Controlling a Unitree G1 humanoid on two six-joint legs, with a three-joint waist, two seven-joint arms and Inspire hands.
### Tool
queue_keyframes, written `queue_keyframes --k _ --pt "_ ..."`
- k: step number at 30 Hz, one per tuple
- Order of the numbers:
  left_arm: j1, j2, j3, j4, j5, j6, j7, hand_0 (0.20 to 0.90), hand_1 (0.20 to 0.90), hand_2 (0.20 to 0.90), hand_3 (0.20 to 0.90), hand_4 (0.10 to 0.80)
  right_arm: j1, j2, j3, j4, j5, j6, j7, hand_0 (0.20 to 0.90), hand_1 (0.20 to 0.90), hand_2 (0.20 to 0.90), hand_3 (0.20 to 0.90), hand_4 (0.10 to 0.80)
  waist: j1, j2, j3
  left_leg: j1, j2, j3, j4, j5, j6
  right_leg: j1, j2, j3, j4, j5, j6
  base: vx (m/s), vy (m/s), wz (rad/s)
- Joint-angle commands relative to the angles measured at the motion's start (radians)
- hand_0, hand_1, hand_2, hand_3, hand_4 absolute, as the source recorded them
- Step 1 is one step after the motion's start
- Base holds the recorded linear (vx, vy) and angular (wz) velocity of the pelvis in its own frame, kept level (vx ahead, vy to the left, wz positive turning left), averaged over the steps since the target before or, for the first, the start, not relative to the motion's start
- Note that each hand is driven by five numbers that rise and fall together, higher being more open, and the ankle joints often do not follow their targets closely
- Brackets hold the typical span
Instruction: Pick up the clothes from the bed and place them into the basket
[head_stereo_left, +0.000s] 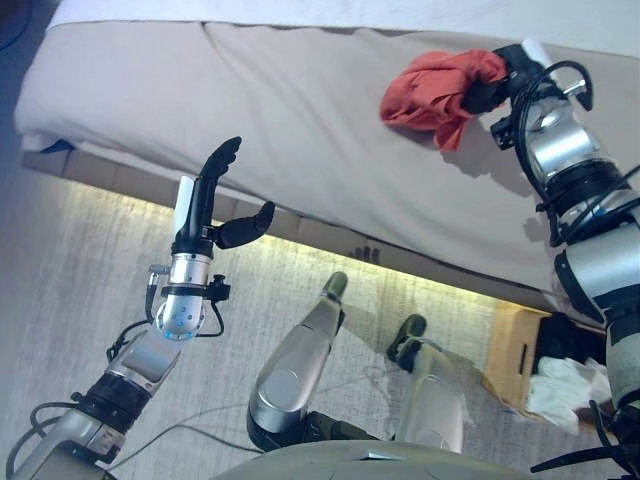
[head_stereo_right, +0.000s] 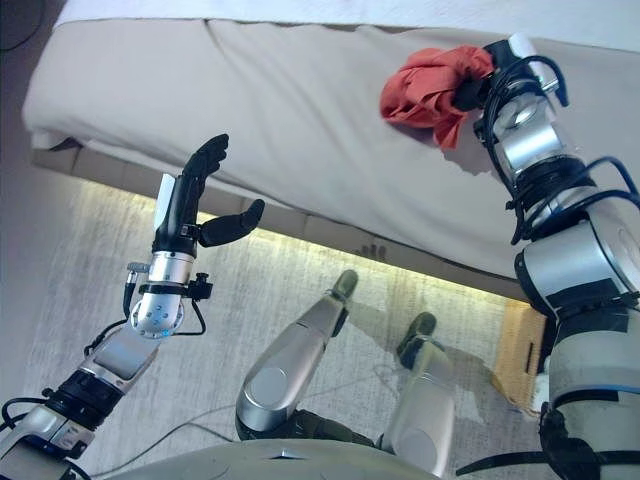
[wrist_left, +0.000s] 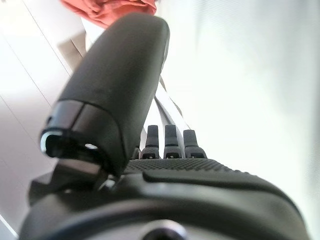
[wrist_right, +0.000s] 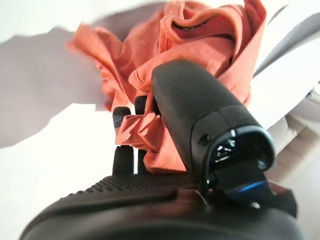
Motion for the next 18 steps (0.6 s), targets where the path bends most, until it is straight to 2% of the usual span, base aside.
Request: queue_keyframes --k 1,8,14,18 --pt "-0.005 0.012 0.087 0.015 0.032 -0.031 0.0 0.9 0.9 0.9 0.9 0.8 0.044 -0.136 -0.051 -0.11 0.057 -0.102 -0.043 0.3 0.3 0.3 0.2 0.1 -0.072 -0.051 -0.161 0.069 0.048 0.066 -0.067 -0.057 0.031 0.075 0.02 0.013 -0.026 0.01 -0.023 0.078 -0.026 -0.48" --pt "0.024 -0.02 0.093 0.018 0.061 0.011 -0.052 0.9 0.9 0.9 0.9 0.8 0.386 -0.199 -0.266 -0.281 0.057 -0.129 -0.023 0.3 0.3 0.3 0.2 0.1 -0.176 -0.099 -0.279 0.223 0.103 0.155 -0.163 -0.06 0.014 0.209 0.059 0.07 -0.18 0.055 -0.004 0.123 -0.049 -0.39" --pt "0.012 -0.045 0.085 0.039 0.066 0.031 -0.081 0.9 0.9 0.9 0.9 0.8 0.518 -0.215 -0.382 -0.367 0.023 -0.141 -0.036 0.3 0.3 0.3 0.2 0.1 -0.239 -0.108 -0.328 0.282 0.134 0.203 -0.176 -0.07 0.002 0.243 0.072 0.108 -0.199 0.057 -0.004 0.06 -0.03 -0.36" --pt "0.007 -0.068 0.073 0.061 0.06 0.042 -0.101 0.9 0.9 0.9 0.9 0.8 0.593 -0.231 -0.444 -0.409 0.011 -0.124 -0.033 0.3 0.3 0.3 0.2 0.1 -0.286 -0.109 -0.365 0.344 0.162 0.227 -0.251 -0.045 -0.018 0.262 0.09 0.143 -0.224 0.06 -0.003 0.038 -0.021 -0.34"
